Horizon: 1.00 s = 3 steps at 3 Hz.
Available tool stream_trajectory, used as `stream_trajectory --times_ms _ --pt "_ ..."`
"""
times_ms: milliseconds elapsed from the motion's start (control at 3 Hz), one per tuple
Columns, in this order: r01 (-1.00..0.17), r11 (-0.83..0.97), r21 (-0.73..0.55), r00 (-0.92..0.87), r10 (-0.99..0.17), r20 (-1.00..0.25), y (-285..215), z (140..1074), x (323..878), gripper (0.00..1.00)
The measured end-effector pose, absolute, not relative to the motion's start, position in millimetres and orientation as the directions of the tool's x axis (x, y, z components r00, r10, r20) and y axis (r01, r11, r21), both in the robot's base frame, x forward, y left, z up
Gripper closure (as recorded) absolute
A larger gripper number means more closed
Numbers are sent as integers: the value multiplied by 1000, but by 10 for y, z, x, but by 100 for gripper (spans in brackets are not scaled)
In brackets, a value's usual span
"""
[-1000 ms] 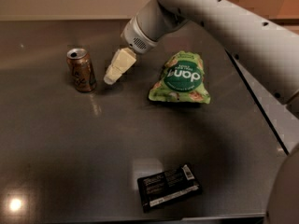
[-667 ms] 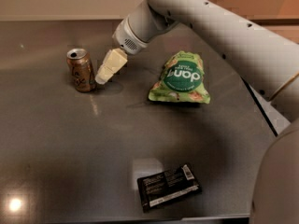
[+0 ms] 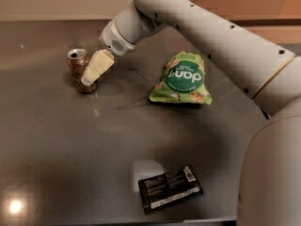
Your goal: Pick orange can
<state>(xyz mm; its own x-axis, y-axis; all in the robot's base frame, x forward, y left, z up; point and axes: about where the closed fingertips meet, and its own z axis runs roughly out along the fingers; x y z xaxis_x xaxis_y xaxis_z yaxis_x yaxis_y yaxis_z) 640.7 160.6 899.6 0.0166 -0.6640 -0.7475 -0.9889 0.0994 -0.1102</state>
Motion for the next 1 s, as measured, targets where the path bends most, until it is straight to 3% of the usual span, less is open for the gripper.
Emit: stream_trajectory --times_ms 667,1000 --pt "-994 69 -81 17 -652 -758 1867 8946 6403 0" --pt "-996 59 -70 14 -653 -757 1928 8929 6423 18"
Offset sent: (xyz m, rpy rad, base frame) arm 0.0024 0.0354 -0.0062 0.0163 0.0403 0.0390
